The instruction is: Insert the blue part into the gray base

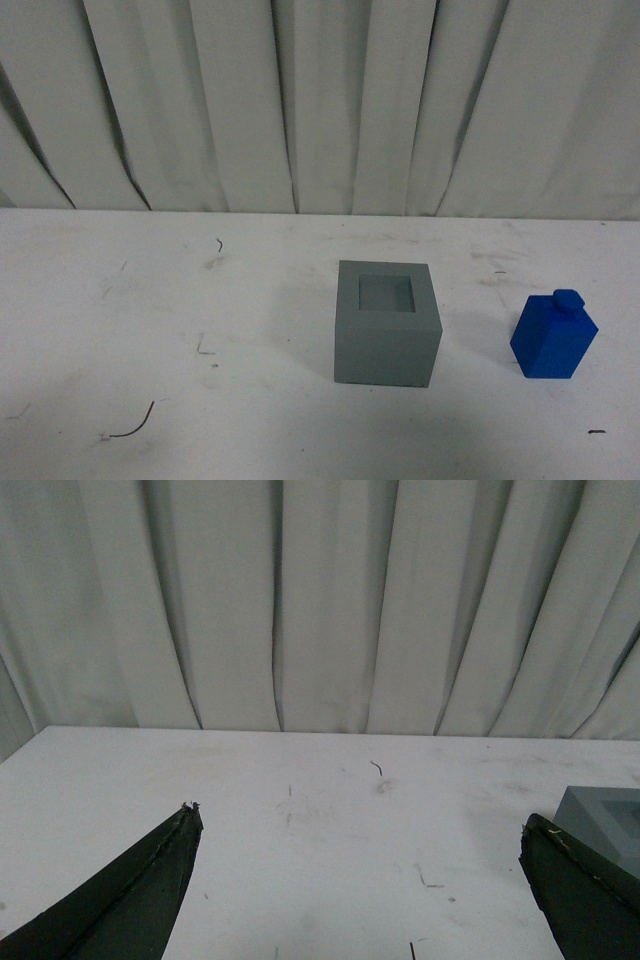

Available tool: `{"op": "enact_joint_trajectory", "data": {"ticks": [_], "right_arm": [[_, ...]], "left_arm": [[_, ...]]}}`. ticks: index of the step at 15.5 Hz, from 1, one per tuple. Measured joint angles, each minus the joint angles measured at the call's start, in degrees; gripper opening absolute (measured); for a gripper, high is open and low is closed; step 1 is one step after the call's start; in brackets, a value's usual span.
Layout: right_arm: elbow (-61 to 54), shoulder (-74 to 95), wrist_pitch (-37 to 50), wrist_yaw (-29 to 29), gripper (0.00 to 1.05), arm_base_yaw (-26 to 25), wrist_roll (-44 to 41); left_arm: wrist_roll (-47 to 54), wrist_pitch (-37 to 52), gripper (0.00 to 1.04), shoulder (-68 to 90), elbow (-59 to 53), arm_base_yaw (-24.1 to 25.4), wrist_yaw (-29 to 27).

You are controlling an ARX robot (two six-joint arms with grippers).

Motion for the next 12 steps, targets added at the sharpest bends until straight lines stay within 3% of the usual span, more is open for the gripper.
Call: {"op": "enact_joint_trajectory", "data": {"ticks": [3,5,8,10,12], "right_arm": [[0.20,7.67,9.01,-4.44,0.98,-4.70,-0.04],[2.40,24.63,25.73,-9.81,0.98,-10.36,0.07],[10.84,49.44,45.97,-11.34,0.98,-12.55,-0.24],[17.35,61.83,51.95,-8.72,0.98,-11.37,-1.40],[27.06,74.49,49.35,-7.41,0.98,-8.46,-3.30]], "left_arm": [[0.00,0.00,0.98,0.00,0.00,0.00,0.00],[0.02,0.00,0.98,0.00,0.00,0.00,0.00],[0.00,0.00,0.98,0.00,0.00,0.00,0.00],[0.02,0.00,0.98,0.00,0.00,0.00,0.00],[0.02,0.02,0.98,0.00,0.00,0.00,0.02]]}}
